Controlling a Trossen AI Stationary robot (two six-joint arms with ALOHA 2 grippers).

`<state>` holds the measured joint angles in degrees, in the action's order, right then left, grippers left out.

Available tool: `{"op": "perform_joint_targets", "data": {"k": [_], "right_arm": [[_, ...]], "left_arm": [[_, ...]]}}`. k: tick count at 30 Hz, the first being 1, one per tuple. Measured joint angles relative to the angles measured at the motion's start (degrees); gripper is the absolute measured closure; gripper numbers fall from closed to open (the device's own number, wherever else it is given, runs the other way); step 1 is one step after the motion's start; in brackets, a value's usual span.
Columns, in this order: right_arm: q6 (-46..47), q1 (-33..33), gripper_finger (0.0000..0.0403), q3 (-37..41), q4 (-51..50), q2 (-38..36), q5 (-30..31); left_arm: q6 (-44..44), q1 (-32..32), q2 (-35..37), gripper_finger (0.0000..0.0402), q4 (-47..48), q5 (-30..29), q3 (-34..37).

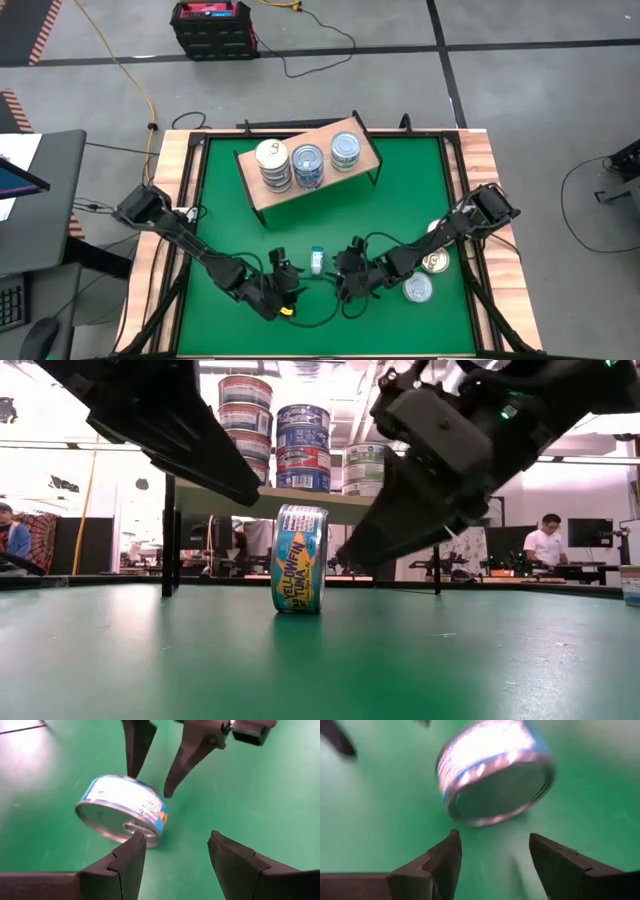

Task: Stack canned seafood by type on shelf
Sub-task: Stack the yellow blue tuna can on top of the blue tuna can on the shelf

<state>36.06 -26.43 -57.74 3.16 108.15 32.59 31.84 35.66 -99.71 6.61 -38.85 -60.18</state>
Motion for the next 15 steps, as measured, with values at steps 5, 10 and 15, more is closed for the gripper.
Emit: {"op": "perform_joint_targets", "data": {"k": [5, 10, 15], "right_arm": [[2.1, 0.0, 0.0155, 0.0, -0.3, 0.1, 3.3], [3.1, 1.1, 0.0173, -0.8, 1.6, 2.7, 3.4], [-0.9, 2.1, 0.0183, -6.5, 4.0, 7.5, 3.0]], "left_arm": [[4.6, 2.4, -0.7, 0.0196, 3.9, -8.1, -0.7], [7.4, 5.1, -0.7, 0.0196, 6.1, -17.5, -0.7], [7.0, 5.1, -0.7, 0.0196, 7.1, -17.9, -0.7]]}}
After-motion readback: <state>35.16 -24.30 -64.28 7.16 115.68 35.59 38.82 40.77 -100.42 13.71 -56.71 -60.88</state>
